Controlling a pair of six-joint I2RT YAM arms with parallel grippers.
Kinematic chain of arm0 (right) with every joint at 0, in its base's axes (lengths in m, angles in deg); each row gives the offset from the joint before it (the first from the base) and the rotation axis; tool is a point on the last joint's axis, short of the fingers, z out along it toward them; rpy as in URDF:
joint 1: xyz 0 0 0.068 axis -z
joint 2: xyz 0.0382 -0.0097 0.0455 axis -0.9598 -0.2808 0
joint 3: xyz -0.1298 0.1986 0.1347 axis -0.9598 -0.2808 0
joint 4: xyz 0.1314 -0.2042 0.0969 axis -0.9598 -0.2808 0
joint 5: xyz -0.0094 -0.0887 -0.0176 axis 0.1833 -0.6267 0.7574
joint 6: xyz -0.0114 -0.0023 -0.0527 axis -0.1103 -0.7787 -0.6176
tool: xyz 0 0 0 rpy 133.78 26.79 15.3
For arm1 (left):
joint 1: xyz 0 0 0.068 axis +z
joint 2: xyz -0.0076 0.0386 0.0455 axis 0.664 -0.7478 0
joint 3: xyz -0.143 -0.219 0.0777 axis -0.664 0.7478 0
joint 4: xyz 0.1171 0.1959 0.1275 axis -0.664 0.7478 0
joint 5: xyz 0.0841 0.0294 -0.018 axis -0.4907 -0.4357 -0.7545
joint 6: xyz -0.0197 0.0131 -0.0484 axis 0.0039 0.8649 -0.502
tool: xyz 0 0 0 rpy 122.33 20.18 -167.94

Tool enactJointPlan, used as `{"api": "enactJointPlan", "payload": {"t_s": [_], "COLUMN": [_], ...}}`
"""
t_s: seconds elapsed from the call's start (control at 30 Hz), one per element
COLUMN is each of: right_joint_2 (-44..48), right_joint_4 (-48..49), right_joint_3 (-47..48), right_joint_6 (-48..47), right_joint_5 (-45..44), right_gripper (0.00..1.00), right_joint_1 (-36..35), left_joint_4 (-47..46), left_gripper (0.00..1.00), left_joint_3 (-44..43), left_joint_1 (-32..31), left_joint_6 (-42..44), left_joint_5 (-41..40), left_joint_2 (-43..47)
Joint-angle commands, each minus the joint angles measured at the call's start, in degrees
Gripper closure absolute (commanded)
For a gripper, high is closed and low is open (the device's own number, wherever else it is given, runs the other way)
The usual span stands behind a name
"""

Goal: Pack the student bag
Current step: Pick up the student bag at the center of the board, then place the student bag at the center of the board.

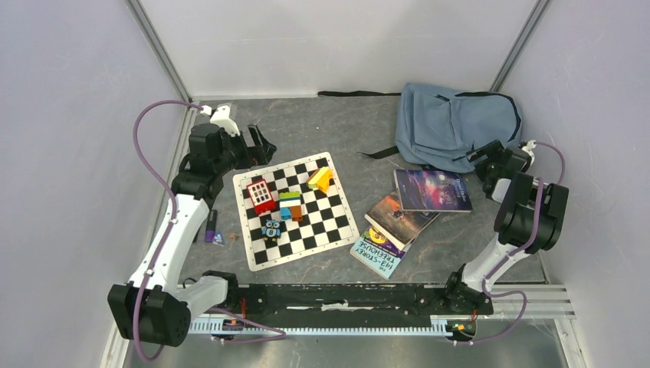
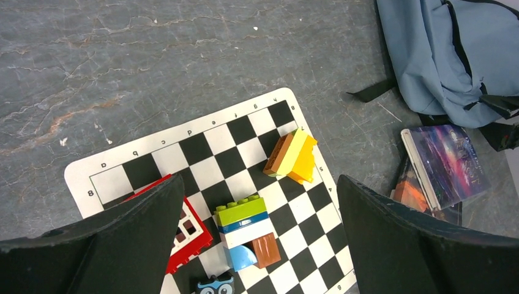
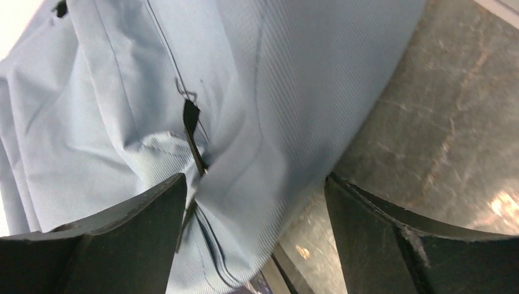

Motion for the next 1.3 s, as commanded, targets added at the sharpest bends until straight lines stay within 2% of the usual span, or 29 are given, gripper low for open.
{"api": "enactJointPlan", "payload": {"t_s": [0.0, 0.2, 0.3, 0.33, 0.57, 0.7, 0.93, 1.0, 1.07, 1.17, 1.27], "right_joint_2": [-2.29, 2.49, 6.05, 7.33, 19.41, 25.22, 33.75, 36.85, 41.53, 47.18, 48.70], "right_joint_4": [6.67, 11.49, 10.24, 9.83, 11.90, 11.77, 0.31, -1.46, -1.51, -1.16, -5.96], "right_joint_3": [4.57, 4.53, 6.29, 6.97, 8.52, 12.61, 19.41, 18.31, 14.55, 9.45, 9.27], "right_joint_6": [-0.68, -5.18, -8.56, -9.88, -14.53, -11.88, -22.10, -20.74, -21.31, -22.63, -22.85], "right_joint_5": [2.03, 4.31, 4.78, 4.74, 5.65, 11.80, 15.14, 19.48, 20.03, 19.99, 23.24], "right_gripper": [0.20, 0.70, 0.96, 1.00, 1.00, 1.00, 1.00, 1.00, 1.00, 1.00, 1.00], "right_joint_1": [-0.05, -0.78, -2.31, -3.03, -7.70, -9.89, -19.85, -20.62, -22.63, -25.09, -25.29], "left_joint_4": [-1.01, -1.01, -1.31, -1.58, -4.61, -7.24, -14.09, -15.99, -17.68, -18.58, -18.50], "left_gripper": [0.00, 0.00, 0.00, 0.00, 0.00, 0.00, 0.00, 0.00, 0.00, 0.00, 0.00], "left_joint_3": [-0.14, -0.14, -0.01, 0.16, 1.39, 2.41, 4.89, 5.50, 6.47, 6.86, 5.29], "left_joint_1": [0.17, 0.17, 0.16, 0.04, -0.61, -1.21, -3.77, -5.96, -9.56, -16.93, -24.40], "left_joint_6": [-1.32, -0.88, -0.78, -0.83, -0.61, -0.46, -0.91, -0.16, 1.25, 5.04, 9.07], "left_joint_5": [1.34, 1.26, 1.73, 2.21, 6.42, 10.04, 18.02, 20.63, 20.83, 20.84, 20.17], "left_joint_2": [-0.43, -0.29, -0.08, 0.04, 1.40, 3.18, 5.93, 6.99, 8.33, 9.59, 8.73]}}
